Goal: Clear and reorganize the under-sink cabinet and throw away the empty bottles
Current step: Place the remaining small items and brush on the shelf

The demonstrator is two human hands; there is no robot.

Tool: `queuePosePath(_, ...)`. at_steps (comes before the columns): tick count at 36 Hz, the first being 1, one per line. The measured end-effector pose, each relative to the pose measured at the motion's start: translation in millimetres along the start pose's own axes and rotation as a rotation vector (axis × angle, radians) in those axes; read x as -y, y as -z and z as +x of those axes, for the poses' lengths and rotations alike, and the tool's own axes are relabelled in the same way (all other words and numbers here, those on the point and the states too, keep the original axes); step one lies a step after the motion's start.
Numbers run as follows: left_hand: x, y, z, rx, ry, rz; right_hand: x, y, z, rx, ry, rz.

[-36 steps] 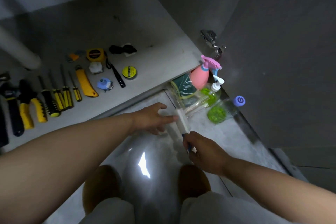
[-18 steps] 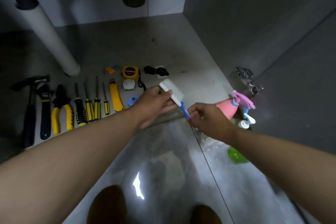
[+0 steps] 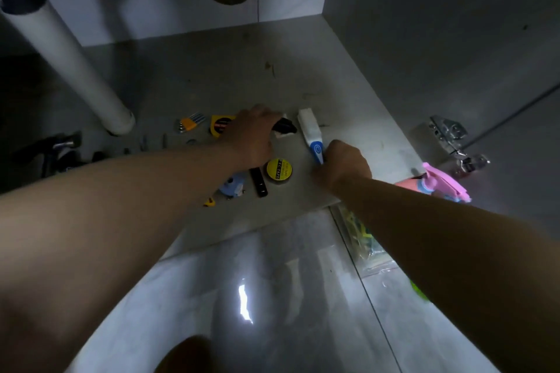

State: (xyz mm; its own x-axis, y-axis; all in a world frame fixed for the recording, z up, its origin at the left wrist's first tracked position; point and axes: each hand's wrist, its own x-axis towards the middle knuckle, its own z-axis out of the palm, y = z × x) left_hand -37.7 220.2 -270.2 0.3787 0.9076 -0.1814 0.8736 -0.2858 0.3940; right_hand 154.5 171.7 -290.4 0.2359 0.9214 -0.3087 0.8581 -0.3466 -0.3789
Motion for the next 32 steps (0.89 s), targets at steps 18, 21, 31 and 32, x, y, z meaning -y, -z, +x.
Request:
queuePosePath(18, 12.7, -2.9, 18.8, 0.125, -0.081, 0.117, 6.0, -30.0, -11.0, -0.097, 0.153, 0.17)
queuePosePath(21, 13.3, -4.7, 21.3, 0.123, -0.064, 0.128, 2.6, -29.6, -12.0, -0.133, 0.146, 0.181)
queuePosePath(31, 19.2, -10.5, 22.0, 0.083, -0.046, 0.086, 4.5, -30.0, -9.8, -0.116, 0.199, 0.168)
queuePosePath(32, 19.0, -10.2, 20.6, 0.106, -0.062, 0.113, 7.2, -29.7, -8.3, -0.108, 0.187, 0.169)
